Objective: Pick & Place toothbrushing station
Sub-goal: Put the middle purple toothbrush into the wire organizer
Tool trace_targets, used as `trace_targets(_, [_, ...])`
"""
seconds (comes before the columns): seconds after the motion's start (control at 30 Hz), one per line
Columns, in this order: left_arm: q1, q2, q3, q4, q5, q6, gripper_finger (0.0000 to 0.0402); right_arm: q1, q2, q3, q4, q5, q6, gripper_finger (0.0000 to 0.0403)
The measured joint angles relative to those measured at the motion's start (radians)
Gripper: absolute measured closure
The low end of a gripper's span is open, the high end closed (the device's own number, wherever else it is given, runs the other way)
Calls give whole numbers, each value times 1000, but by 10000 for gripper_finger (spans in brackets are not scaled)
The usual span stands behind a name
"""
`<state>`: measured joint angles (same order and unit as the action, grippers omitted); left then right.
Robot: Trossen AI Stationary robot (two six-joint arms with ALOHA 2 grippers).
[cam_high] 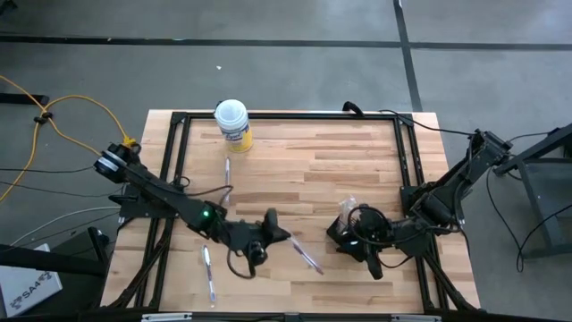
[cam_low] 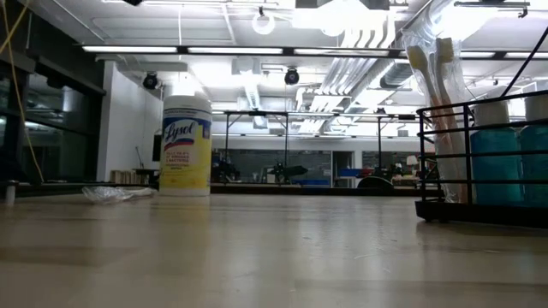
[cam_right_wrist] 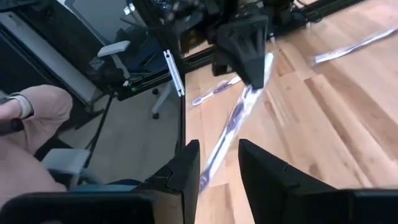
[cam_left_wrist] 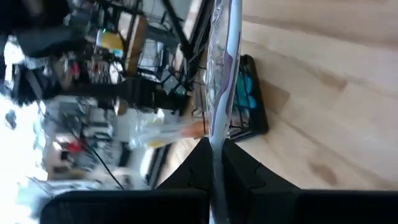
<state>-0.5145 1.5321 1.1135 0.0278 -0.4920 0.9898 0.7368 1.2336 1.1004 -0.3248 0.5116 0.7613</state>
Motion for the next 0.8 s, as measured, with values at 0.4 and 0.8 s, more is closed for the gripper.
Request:
trace_targets(0.4, [-1,180,171,10,16,295,393,-68,90,0,-14,-243,90,300])
trace_targets(0.8, [-6,229,226,-21,131,402,393,-119,117,-1,-13,-363,79,300])
